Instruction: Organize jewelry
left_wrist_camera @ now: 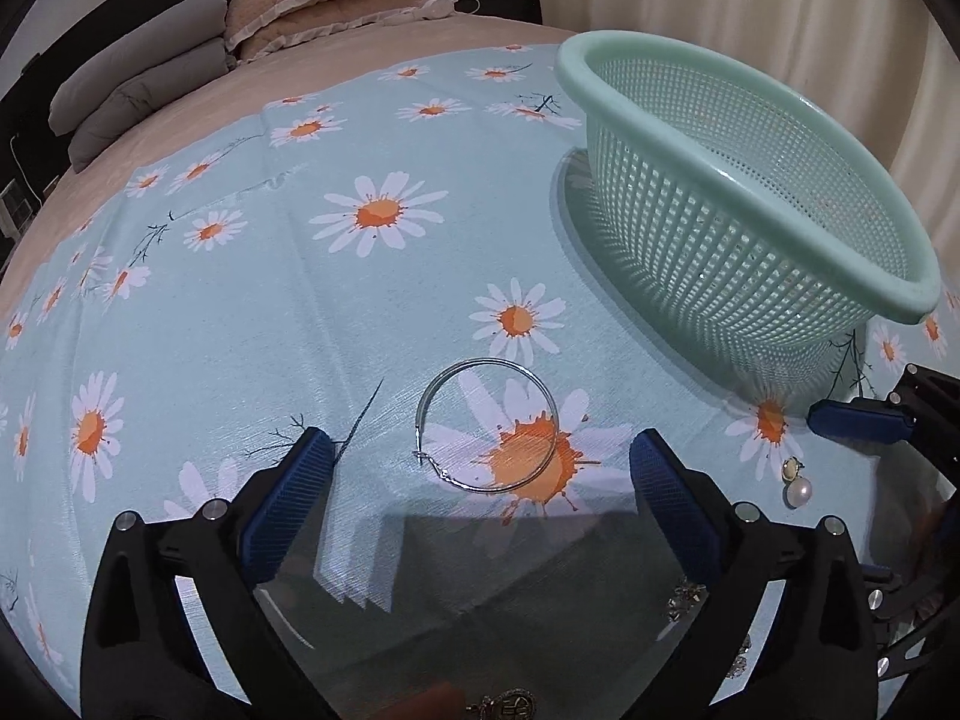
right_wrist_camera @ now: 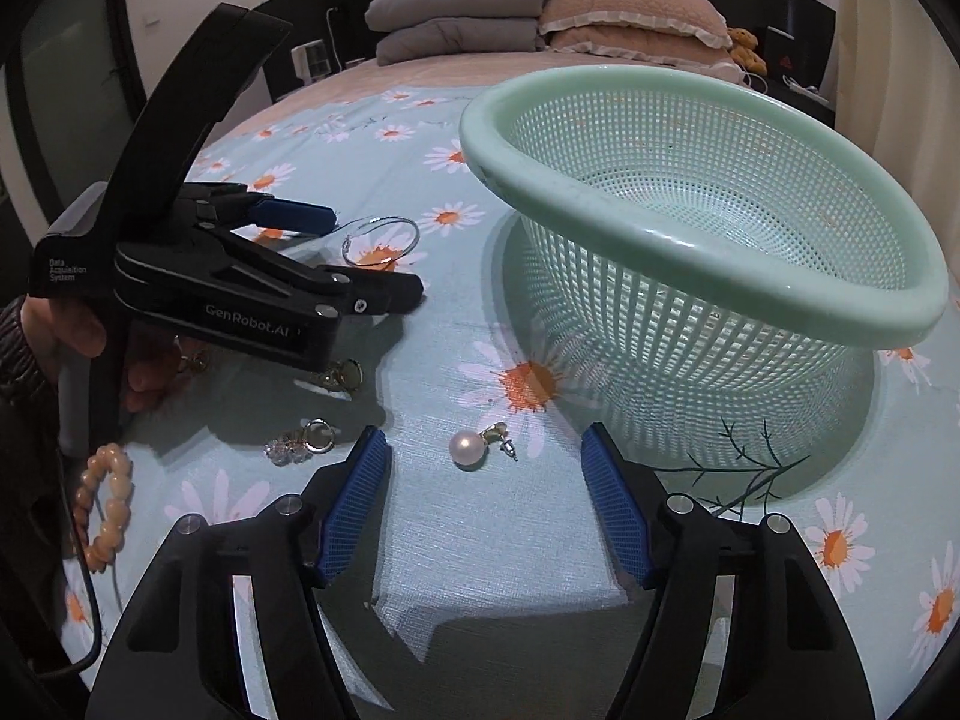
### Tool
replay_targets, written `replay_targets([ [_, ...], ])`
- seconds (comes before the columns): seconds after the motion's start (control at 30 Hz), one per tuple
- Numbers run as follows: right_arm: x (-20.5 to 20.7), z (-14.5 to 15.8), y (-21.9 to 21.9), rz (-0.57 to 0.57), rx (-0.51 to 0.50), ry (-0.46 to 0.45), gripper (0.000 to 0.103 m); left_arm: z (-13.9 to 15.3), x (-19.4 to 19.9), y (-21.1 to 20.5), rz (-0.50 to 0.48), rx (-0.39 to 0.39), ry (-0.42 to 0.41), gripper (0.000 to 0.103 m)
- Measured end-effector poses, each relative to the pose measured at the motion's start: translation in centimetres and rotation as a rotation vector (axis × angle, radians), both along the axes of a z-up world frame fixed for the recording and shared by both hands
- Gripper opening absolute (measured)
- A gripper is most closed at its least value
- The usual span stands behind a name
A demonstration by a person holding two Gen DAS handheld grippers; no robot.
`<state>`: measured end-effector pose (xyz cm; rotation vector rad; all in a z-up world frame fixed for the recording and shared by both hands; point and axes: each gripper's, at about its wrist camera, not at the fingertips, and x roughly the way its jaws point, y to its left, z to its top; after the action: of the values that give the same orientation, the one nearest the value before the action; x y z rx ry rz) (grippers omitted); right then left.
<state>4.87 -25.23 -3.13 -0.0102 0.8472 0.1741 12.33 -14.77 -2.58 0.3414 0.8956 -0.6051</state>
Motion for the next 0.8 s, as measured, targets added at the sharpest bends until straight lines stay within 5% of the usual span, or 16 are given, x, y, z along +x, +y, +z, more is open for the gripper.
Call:
replay_targets([
  [0.13,0.2,0.0,-0.2,-0.013,-0.006,-0.003,0.06,0.0,0.4,0.4,0.001,-0.029,0.022,0.098],
  [0.3,0.4,0.1,-1.4,-0.074,0.004,-0.007,0.034,-0.2,0.3,0.2,0.002,-0.008,0.01,0.098],
  [0.43,0.6,0.1,-1.5,-0.095,-0.004,-0.009,0.023,-0.1,0.3,0.4,0.009,-0.017,0.01,0.094],
  [0.67,0.5,0.2,-1.2,-0.096,-0.027,-0.02,0.02,0.8,0.0,1.2,0.029,-0.052,0.01,0.045],
  [0.8,0.2,0.4,-1.2,-0.097,-0.019,-0.022,0.02,1.0,-0.3,1.1,0.028,-0.049,0.002,0.044],
])
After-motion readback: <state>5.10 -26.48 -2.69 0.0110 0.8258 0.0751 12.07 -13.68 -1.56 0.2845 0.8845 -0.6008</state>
